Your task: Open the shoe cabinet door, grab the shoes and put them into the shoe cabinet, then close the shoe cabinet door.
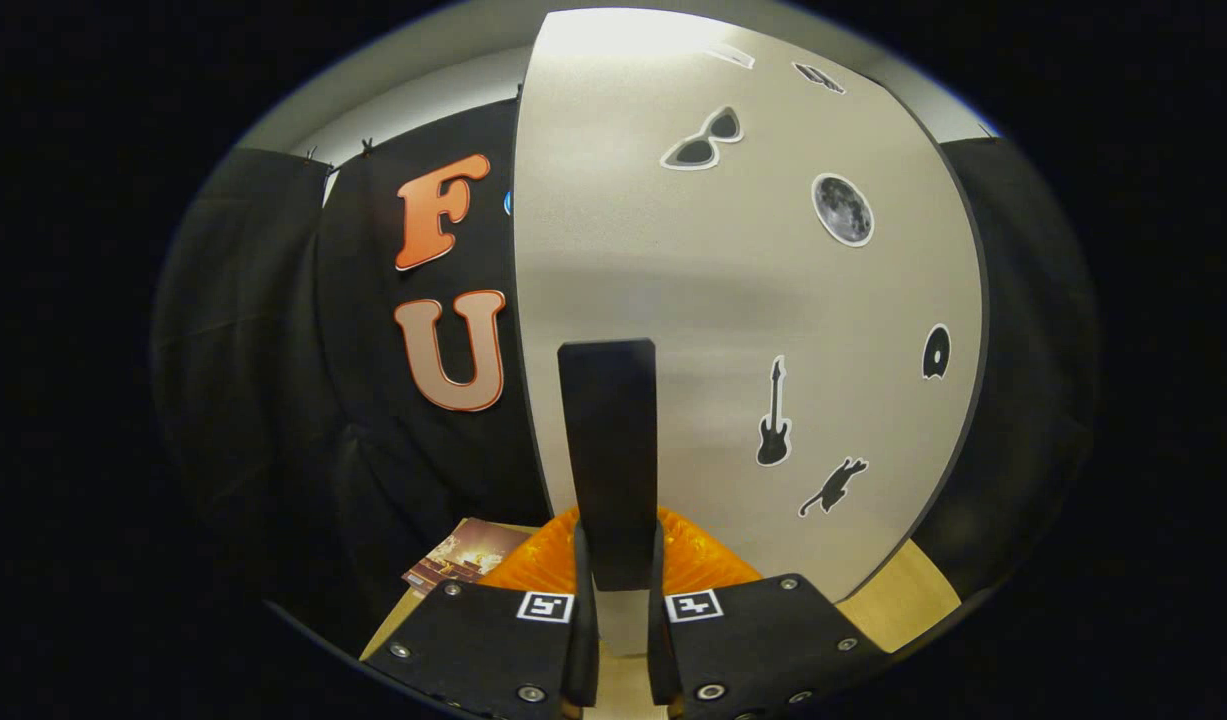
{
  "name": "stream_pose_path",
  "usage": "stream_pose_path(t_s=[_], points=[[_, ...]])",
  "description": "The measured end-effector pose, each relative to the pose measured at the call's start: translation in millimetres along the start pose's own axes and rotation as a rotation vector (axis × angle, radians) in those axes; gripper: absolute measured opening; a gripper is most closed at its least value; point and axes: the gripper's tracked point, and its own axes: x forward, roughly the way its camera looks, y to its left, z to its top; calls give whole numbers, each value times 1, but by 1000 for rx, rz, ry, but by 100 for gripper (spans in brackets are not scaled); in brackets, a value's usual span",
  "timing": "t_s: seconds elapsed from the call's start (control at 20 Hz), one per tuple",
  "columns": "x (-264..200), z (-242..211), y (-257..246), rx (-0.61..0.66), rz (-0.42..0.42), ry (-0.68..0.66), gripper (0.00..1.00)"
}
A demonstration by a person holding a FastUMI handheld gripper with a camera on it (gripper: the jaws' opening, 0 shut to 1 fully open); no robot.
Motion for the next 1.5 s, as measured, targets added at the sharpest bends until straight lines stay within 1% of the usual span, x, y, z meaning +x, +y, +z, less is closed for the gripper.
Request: stream_pose_path(t_s=[0.1,0.2,0.5,0.75,1.15,1.4,1.5], points=[[-15,-2,-8,14,52,16,19],[-26,-1,-11,4,83,16,19],[-48,-5,-19,-8,137,12,19],[-67,-3,-33,-12,170,-28,19],[-93,-7,-63,-12,170,-63,19],[-105,-6,-90,-1,110,-87,18],[-106,-5,-103,11,70,-103,18]])
